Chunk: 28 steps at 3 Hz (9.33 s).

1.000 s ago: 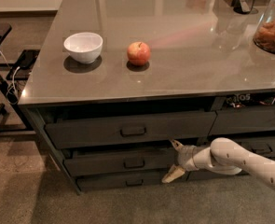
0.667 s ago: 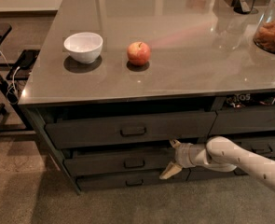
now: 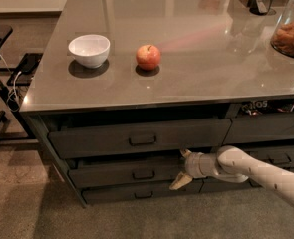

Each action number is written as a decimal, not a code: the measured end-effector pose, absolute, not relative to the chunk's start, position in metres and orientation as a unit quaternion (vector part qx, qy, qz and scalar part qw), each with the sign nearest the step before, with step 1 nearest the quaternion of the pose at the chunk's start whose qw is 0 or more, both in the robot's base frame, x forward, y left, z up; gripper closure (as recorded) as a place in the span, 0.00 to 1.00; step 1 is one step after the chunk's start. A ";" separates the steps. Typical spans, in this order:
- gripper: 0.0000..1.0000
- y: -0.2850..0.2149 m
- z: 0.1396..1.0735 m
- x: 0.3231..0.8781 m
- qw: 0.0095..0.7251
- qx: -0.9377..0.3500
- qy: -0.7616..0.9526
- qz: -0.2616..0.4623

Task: Open middle drawer

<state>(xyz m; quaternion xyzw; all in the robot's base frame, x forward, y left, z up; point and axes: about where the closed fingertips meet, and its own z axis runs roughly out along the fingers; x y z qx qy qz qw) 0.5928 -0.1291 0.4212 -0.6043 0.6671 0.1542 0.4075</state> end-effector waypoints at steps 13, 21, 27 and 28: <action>0.35 -0.139 0.416 0.584 0.403 -0.590 0.684 0.149; 1.00 -0.162 0.406 0.531 0.402 -0.596 0.674 0.170; 0.38 -0.167 0.406 0.503 0.414 -0.607 0.654 0.182; 0.61 -0.172 0.405 0.493 0.414 -0.609 0.651 0.182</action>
Offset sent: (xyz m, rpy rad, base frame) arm 0.0083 -0.0180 -0.0256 -0.0318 -0.0049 -0.0511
